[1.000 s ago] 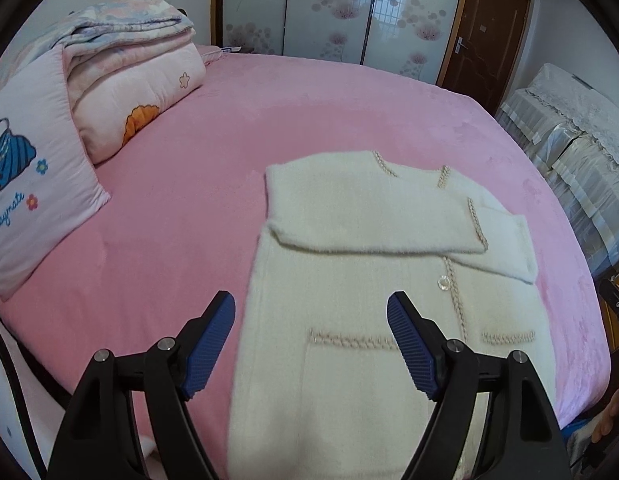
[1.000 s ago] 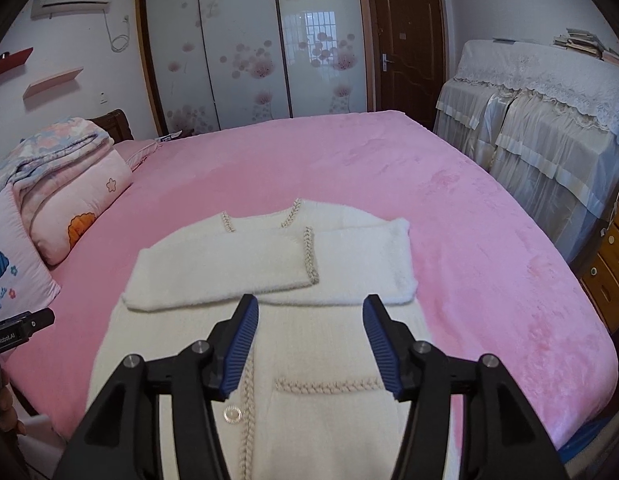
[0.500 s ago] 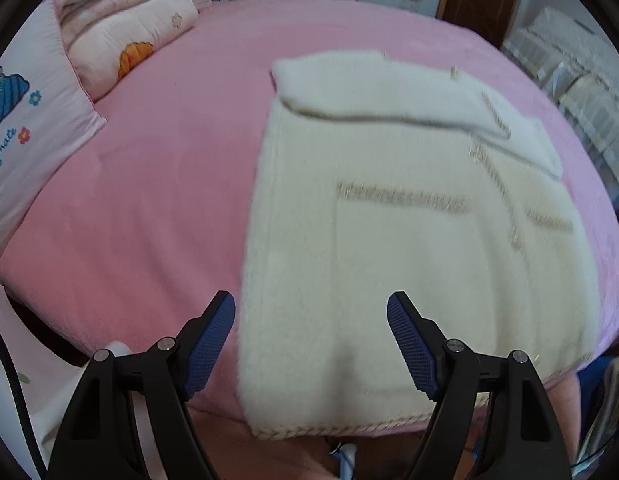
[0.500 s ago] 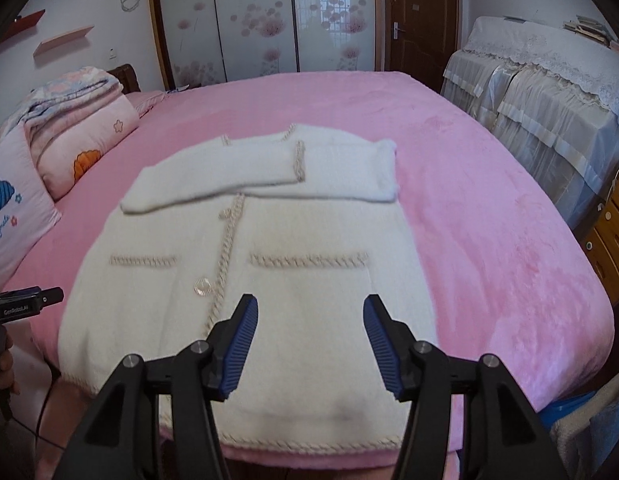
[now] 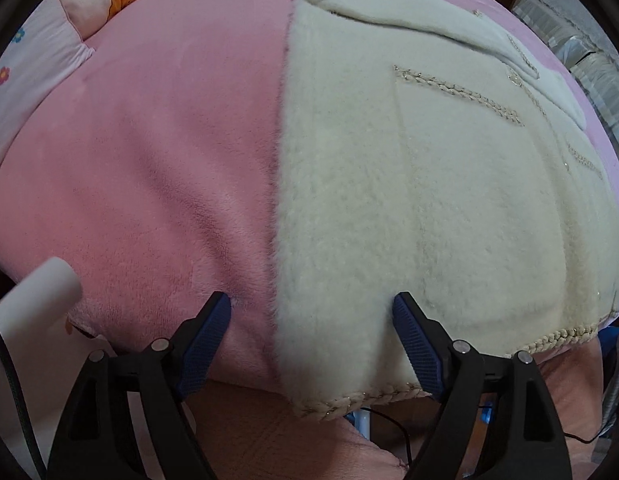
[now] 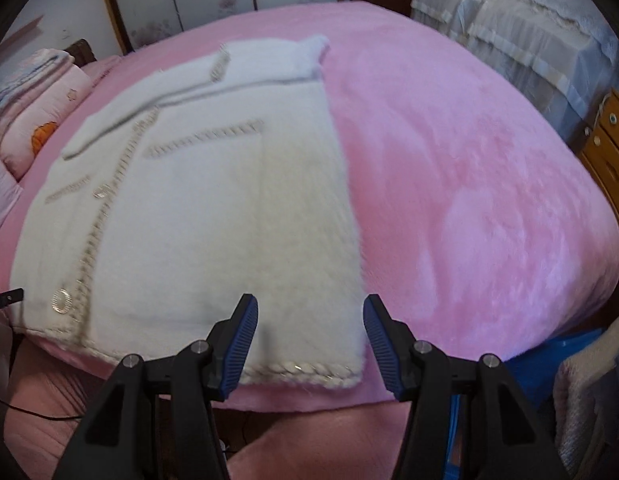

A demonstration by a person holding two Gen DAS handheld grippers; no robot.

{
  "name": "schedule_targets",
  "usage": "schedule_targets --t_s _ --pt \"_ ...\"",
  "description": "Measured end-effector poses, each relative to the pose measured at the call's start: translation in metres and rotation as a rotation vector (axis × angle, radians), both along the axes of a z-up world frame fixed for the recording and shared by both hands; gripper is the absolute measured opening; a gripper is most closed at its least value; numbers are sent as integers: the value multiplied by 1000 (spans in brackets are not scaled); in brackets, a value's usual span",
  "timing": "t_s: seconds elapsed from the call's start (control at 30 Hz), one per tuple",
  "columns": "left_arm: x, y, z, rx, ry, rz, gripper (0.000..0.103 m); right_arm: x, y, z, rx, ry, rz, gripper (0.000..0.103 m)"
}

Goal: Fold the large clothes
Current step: 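Move both tools to the braided hem and grasp it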

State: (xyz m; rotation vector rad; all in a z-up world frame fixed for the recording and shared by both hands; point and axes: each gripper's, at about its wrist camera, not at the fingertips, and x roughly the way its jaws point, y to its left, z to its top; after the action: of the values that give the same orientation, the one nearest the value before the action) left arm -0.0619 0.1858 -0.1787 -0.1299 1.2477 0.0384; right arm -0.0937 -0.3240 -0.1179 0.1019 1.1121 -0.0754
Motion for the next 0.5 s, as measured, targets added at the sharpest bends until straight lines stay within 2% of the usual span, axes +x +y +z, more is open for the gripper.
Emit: schedule_targets --t_s 0.2,0.3,0.43,0.5 --pt "-4 1 -10 -9 25 -31 95 -5 -20 -21 81 39 -35 55" --pt "-7 -1 -17 -10 36 -49 101 -6 -15 -26 79 38 -20 56" --pt "-9 2 -21 -24 40 -53 102 -9 -4 -30 66 32 28 55" --pt "-12 6 -24 -34 38 -55 102 -9 -2 -33 89 40 53 50"
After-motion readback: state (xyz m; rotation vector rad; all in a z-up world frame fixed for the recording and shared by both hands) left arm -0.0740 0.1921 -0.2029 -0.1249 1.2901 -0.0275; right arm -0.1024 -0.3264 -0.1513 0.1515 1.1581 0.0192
